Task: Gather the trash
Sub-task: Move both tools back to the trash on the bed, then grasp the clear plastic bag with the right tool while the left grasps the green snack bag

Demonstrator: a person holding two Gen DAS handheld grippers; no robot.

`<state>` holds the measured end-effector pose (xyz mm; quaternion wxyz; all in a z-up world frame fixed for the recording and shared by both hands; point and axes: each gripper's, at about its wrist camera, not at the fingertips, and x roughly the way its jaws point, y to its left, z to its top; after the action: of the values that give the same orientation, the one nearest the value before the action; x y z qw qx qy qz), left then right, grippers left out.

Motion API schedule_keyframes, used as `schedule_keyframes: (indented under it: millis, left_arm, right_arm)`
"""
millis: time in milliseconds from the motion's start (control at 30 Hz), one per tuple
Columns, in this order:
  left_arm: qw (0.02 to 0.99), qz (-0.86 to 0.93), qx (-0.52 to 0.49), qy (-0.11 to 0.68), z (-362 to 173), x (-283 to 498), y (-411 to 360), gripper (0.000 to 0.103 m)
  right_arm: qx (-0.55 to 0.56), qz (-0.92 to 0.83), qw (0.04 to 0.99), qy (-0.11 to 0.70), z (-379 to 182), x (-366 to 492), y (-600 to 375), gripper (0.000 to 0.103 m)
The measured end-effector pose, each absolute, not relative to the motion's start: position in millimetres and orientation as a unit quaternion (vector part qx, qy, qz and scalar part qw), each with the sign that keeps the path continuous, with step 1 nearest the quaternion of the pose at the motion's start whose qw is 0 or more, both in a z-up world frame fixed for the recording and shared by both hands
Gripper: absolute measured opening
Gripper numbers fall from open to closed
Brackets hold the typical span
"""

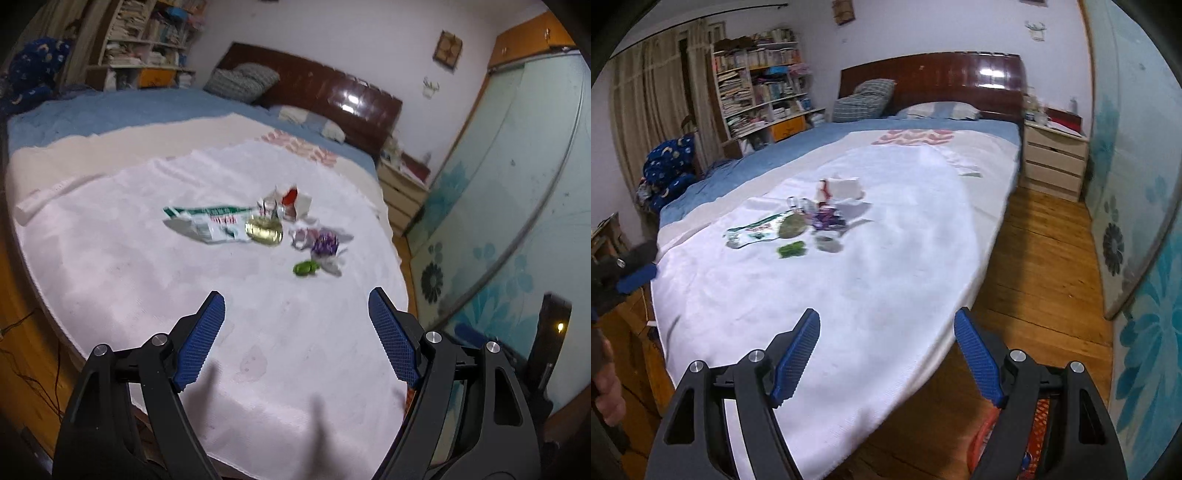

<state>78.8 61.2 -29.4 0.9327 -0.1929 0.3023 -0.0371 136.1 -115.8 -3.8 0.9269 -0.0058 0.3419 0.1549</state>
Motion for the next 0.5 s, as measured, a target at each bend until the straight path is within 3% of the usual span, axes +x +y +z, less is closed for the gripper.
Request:
schedule_keyframes:
  millis: [267, 500]
  left_arm:
    - [0.915, -0.059, -0.224, 0.33, -50, 86, 76, 0.08]
    - [0.912, -0.065, -0.233, 0.33, -53, 93, 71, 0.08]
  right_arm:
    - [-0.034, 0.228, 0.921, 0.313, -3, 176, -68, 0.073]
    - [0.016, 0.246, 0.914, 0.323, -15, 240, -44, 0.07]
